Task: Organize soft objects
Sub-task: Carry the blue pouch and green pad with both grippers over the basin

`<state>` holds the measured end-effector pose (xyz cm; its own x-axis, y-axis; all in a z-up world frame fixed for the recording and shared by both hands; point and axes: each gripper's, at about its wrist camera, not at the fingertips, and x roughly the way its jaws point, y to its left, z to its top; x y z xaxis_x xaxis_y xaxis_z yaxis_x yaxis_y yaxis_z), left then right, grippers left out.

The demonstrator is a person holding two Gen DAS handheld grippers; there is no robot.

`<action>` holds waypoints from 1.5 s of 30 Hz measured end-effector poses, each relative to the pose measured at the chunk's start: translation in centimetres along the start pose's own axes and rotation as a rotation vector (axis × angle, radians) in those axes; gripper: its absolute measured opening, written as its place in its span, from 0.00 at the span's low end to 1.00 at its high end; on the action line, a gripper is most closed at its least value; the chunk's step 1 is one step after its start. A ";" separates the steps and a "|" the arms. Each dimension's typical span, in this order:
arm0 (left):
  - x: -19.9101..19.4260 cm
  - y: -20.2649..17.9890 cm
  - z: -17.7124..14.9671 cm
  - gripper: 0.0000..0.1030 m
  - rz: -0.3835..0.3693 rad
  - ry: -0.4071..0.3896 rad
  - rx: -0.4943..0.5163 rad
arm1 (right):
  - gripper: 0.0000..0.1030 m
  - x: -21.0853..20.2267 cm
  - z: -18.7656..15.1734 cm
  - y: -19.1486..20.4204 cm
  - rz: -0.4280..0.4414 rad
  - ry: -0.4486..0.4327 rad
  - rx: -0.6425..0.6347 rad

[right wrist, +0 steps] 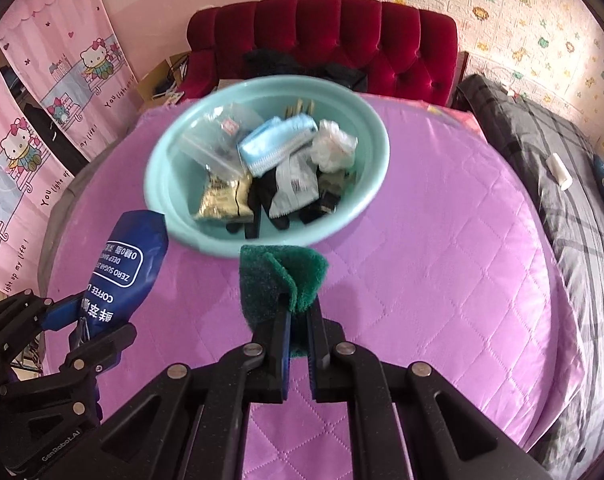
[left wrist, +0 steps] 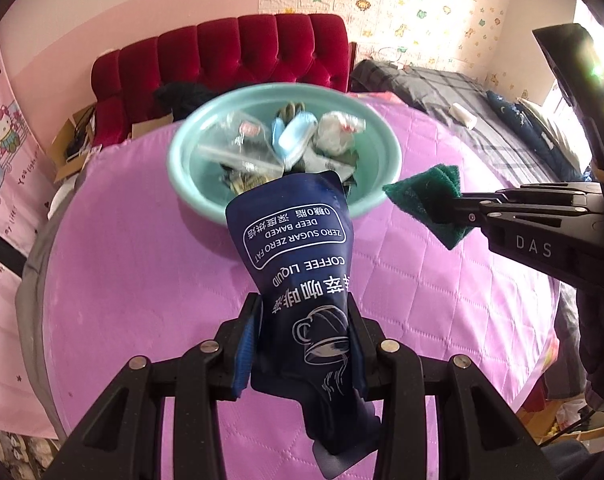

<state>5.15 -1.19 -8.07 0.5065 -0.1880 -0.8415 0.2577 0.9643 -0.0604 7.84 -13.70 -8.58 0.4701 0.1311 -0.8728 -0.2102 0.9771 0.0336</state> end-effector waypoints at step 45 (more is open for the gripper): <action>12.0 3.6 13.6 0.42 0.080 0.004 0.024 | 0.07 11.5 16.2 -2.1 0.086 0.039 0.098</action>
<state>23.31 -2.52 -11.11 0.5230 -0.1097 -0.8452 0.2362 0.9715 0.0200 27.59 -11.56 -10.74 0.4200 0.2104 -0.8828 -0.1628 0.9744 0.1548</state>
